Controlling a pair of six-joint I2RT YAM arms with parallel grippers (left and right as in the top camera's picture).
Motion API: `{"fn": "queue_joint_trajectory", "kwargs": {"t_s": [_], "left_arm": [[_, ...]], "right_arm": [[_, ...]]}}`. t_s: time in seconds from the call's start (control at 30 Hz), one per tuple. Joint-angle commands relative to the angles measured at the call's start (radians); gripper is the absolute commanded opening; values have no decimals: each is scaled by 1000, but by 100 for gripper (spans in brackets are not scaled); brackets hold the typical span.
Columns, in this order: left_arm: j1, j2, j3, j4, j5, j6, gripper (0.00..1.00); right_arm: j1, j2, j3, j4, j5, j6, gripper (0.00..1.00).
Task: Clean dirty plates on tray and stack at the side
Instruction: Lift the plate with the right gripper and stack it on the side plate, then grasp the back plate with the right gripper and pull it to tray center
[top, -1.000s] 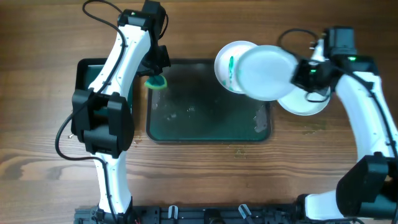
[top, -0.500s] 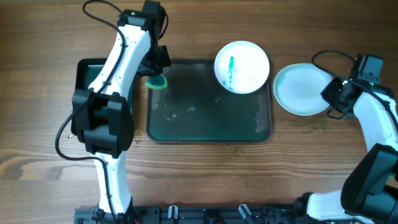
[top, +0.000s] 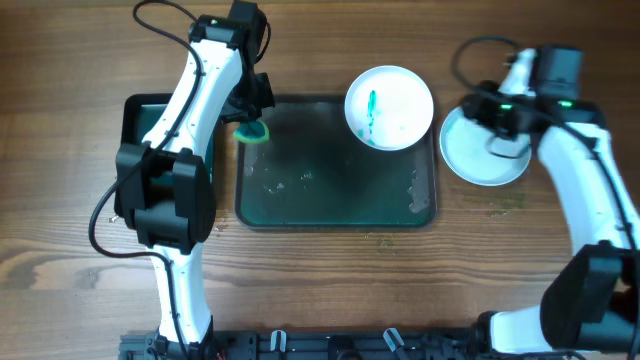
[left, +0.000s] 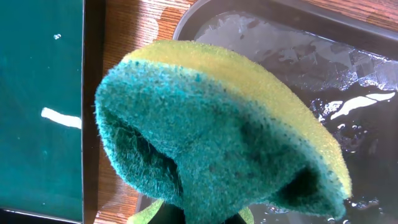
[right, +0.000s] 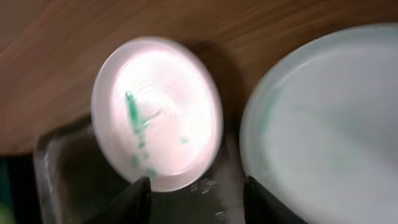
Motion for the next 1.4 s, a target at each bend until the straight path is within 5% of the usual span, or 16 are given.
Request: {"fn": "queue_joint_trajectory", "kwargs": {"t_s": [0.0,0.33,0.5,0.87,1.0,1.1,1.2,1.27,1.37], "left_arm": [[-5,-13,18,3,9,8,4],[-5,-13,18,13,9,8,4],[-5,-13,18,14,9,8,4],[-5,-13,18,14,9,8,4],[-5,-13,18,14,9,8,4],[-5,-13,18,14,9,8,4],[-5,-13,18,14,9,8,4],[-5,-13,18,14,9,8,4],[-5,-13,18,14,9,8,4]], "right_arm": [[128,87,-3,2,162,189,47],[213,336,-3,48,235,225,29],[214,352,-3,68,166,162,5],[244,277,-3,-154,-110,-84,6],[258,277,-3,-167,7,-196,47],[258,285,-3,-73,142,-238,56],[258,312,-3,53,147,-337,54],[258,337,-3,113,140,-369,40],[258,387,-3,151,68,-400,33]]}}
